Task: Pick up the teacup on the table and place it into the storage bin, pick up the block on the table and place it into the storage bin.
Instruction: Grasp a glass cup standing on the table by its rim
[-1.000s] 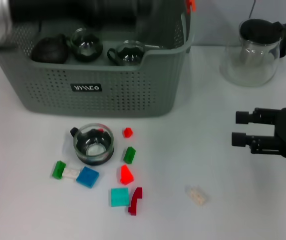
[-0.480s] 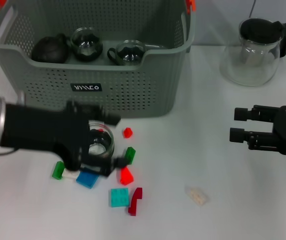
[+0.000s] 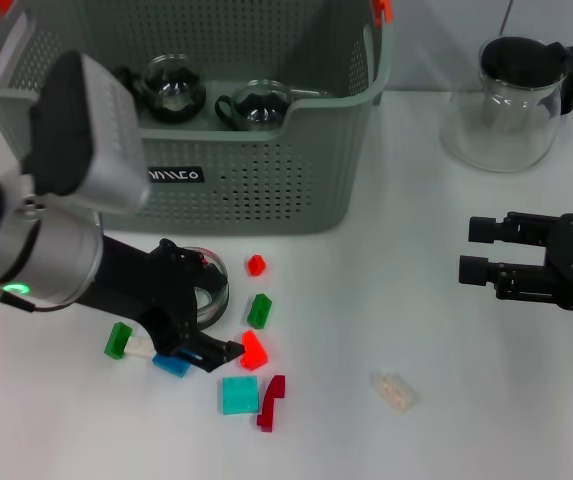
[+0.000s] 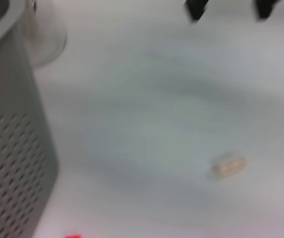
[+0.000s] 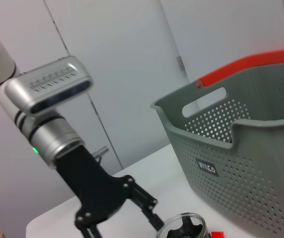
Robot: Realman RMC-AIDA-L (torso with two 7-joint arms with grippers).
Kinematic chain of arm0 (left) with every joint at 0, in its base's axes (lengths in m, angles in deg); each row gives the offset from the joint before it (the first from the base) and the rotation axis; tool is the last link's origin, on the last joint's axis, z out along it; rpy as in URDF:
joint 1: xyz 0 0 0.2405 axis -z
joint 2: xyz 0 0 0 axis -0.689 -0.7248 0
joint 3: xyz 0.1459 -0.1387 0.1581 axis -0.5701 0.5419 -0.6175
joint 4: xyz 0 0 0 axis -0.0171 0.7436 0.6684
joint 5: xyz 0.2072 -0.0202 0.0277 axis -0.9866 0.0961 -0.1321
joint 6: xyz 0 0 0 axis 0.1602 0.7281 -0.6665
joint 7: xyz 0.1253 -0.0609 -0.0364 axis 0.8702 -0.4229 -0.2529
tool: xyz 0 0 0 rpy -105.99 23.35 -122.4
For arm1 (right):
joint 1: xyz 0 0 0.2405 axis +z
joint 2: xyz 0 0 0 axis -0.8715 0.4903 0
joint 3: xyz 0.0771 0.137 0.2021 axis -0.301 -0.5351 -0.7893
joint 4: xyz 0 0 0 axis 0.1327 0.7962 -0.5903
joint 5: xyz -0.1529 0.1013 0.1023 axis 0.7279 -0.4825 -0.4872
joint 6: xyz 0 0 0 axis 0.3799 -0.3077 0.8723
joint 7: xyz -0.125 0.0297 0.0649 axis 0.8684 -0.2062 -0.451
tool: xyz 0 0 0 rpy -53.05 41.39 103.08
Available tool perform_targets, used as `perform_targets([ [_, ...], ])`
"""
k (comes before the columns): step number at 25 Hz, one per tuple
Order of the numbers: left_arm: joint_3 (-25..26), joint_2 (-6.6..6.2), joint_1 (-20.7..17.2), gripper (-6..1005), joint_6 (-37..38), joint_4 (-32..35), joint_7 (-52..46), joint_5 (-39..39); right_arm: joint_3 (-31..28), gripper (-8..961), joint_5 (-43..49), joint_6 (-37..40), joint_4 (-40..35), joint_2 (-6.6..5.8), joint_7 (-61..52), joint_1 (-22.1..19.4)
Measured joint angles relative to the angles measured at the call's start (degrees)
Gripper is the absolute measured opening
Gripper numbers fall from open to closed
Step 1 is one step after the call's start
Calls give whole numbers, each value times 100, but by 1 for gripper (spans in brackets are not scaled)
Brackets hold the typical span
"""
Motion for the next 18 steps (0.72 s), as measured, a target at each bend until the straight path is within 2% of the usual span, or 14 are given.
perform_targets([
  [13, -909, -18, 362, 808, -1110, -642, -971, -1270, 0, 751, 0, -4, -2, 0, -1, -21],
  [18, -1161, -12, 393, 793, -1388, -833, -1113, -1437, 0, 748, 0, -4, -2, 0, -1, -21],
])
